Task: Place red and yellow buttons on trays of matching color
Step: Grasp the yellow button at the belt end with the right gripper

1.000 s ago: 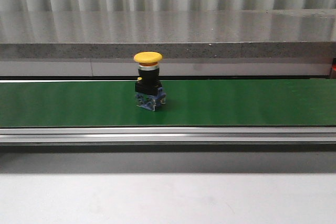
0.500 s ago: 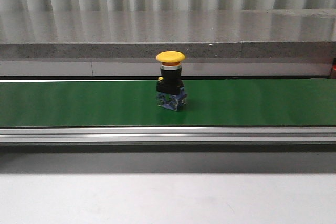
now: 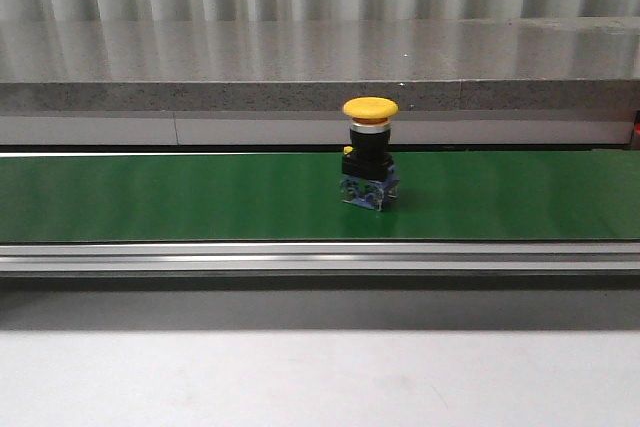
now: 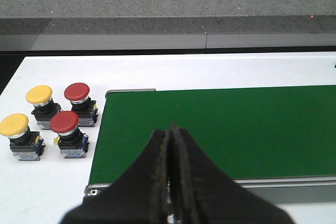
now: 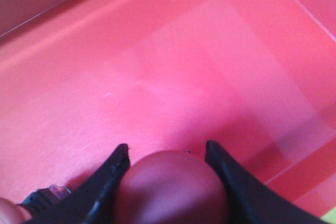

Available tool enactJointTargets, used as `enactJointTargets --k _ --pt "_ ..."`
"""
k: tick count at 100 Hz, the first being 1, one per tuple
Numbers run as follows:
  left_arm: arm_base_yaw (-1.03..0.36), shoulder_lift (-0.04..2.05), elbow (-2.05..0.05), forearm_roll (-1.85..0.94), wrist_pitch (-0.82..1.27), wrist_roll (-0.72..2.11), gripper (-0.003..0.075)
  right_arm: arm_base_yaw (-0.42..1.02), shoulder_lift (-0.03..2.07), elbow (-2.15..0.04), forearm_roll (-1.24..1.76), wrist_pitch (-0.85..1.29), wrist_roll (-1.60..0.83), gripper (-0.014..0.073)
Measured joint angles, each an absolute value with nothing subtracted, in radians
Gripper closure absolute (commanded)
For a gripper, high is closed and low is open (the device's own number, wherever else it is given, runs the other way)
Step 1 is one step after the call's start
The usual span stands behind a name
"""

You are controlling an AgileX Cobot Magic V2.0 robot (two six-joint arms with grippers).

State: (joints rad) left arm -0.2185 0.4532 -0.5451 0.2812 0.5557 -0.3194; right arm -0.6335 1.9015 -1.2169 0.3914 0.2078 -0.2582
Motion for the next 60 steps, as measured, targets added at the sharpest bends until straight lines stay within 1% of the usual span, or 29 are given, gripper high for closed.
enactJointTargets --k 33,40,45,52,60 --pt "-0.219 0.453 -0.545 0.281 0.556 -0.319 0.074 -0.633 1.972 -1.28 0.398 0.244 -0.258 0.0524" --pt "-0.219 0.453 -0.545 0.281 0.556 -0.319 0.074 -0.633 1.981 -1.291 0.4 0.255 -0.258 0.0506" --pt "-0.219 0.453 -0.545 0.283 0.556 -0.319 0.074 -0.633 1.985 -1.294 0.4 0.259 -0.258 0.0466" --pt "-0.219 0.453 -0.545 0.283 0.556 -0.319 0.074 -0.633 1.986 -1.298 0.4 0.263 -0.258 0.0366" --pt "-0.219 0.453 -0.545 0.283 0.556 -0.319 0.074 -0.633 1.987 -1.299 0.4 0.263 -0.256 0.0198"
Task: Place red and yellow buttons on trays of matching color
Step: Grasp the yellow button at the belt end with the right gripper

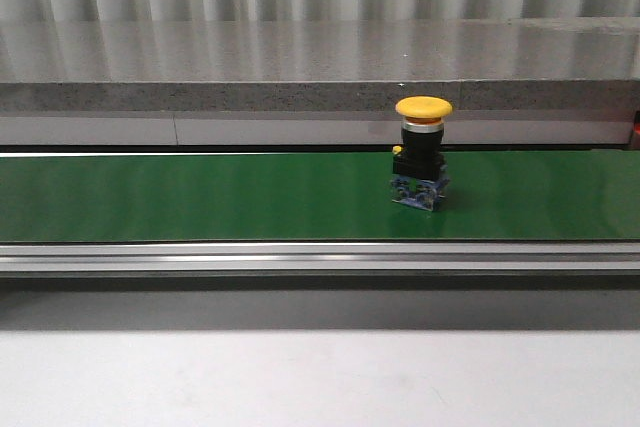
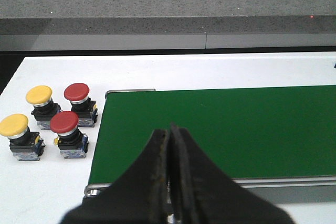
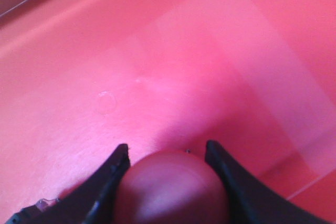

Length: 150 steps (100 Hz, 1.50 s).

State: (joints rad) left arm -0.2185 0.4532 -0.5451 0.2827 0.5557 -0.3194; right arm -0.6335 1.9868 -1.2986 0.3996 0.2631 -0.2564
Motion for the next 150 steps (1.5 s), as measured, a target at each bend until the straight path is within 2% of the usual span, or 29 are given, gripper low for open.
enactJointTargets --k 6,16,47,96,126,150 --pt "-0.219 0.453 -0.545 0.283 0.556 -0.319 0.074 -0.633 1.987 -1.299 0.4 0.264 -0.256 0.0089" --pt "-0.219 0.453 -0.545 0.283 0.556 -0.319 0.074 -0.633 1.987 -1.299 0.4 0.264 -0.256 0.0013" --pt "-0.219 0.453 -0.545 0.283 0.556 -0.319 0.074 -0.633 1.947 -1.299 0.4 0.312 -0.256 0.0012" --pt "-0.219 0.453 -0.545 0.283 0.556 -0.319 0.074 -0.608 1.585 -1.264 0.4 0.458 -0.256 0.0012" --pt "-0.219 0.453 -0.545 0.283 0.556 -0.319 0.074 -0.424 1.288 -1.075 0.4 0.595 -0.34 0.0012" --pt "-0.219 0.453 -0.545 0.283 0.556 -0.319 0.074 -0.241 1.224 -1.011 0.4 0.775 -0.4 0.0012"
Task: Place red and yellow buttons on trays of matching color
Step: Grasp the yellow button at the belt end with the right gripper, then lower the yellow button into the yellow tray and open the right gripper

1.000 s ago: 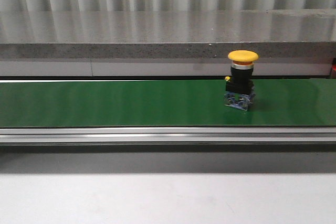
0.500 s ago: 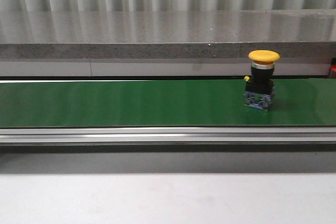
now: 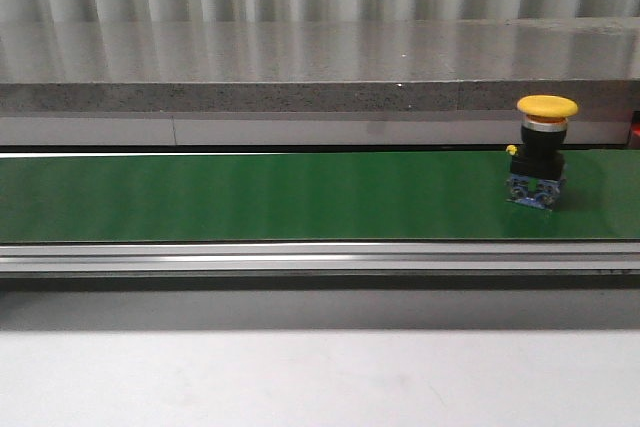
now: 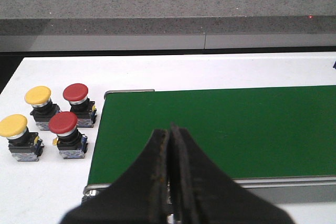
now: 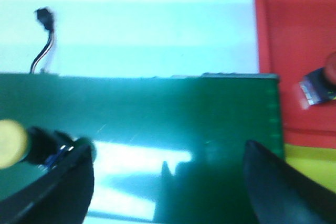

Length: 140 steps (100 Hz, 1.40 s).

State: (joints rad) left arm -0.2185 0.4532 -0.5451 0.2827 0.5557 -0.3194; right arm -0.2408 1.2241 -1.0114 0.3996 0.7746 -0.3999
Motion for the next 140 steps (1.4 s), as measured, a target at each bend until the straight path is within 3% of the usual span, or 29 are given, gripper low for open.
enactJointTargets --k 37,81,91,103,110,140 --pt "-0.219 0.453 -0.545 0.283 0.556 -0.319 0.074 -0.041 1.257 -1.01 0.398 0.863 -0.469 0.0012" --pt "-0.219 0.453 -0.545 0.283 0.556 -0.319 0.074 -0.016 1.455 -1.01 0.396 0.722 -0.475 0.0021" --pt "-0.219 0.453 -0.545 0.283 0.556 -0.319 0.074 -0.016 1.495 -1.01 0.396 0.688 -0.475 0.0121" --pt "-0.219 0.453 -0.545 0.283 0.556 -0.319 0.074 -0.016 1.525 -1.01 0.396 0.677 -0.475 0.0368" --pt "-0.219 0.453 -0.545 0.283 0.556 -0.319 0.074 -0.016 1.527 -1.01 0.396 0.672 -0.475 0.0457" --pt "-0.219 0.453 -0.545 0.283 0.556 -0.319 0.074 -0.095 1.415 -1.01 0.365 0.71 -0.417 0.0475"
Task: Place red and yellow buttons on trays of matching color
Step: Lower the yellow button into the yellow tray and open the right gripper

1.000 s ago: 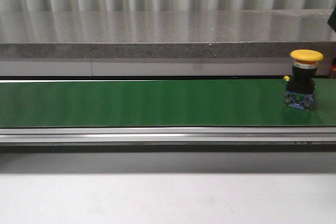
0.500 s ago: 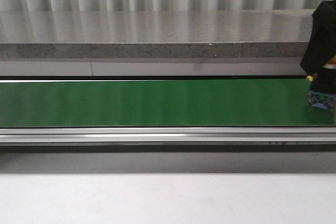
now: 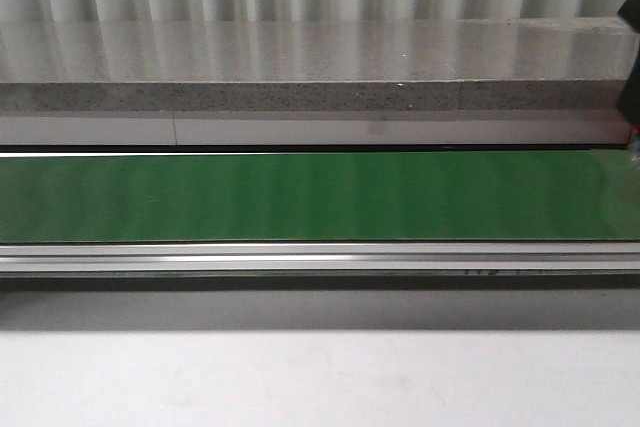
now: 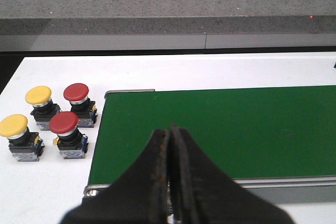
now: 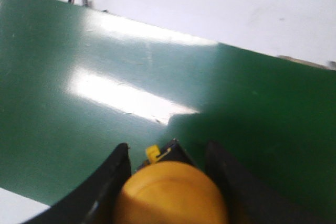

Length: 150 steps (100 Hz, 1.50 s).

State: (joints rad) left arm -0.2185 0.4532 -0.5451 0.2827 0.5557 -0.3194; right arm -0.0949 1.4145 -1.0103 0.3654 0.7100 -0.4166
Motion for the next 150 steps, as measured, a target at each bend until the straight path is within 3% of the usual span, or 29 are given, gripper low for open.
enactJointTargets --k 23,41,55,91,150 --pt "-0.219 0.453 -0.545 0.283 0.556 -0.319 0.074 -0.361 1.273 -1.01 0.177 0.731 -0.178 0.0475" --pt "-0.219 0.453 -0.545 0.283 0.556 -0.319 0.074 -0.633 1.268 -1.008 0.093 0.684 0.019 0.0475" --pt "-0.219 0.453 -0.545 0.283 0.556 -0.319 0.074 -0.756 1.301 -0.984 0.081 0.632 0.099 0.0475" --pt "-0.219 0.453 -0.545 0.283 0.556 -0.319 0.074 -0.755 1.498 -0.903 0.095 0.475 0.119 0.0475" --pt "-0.219 0.453 -0.545 0.283 0.556 -0.319 0.074 -0.701 1.653 -0.903 0.104 0.32 0.121 0.0455"
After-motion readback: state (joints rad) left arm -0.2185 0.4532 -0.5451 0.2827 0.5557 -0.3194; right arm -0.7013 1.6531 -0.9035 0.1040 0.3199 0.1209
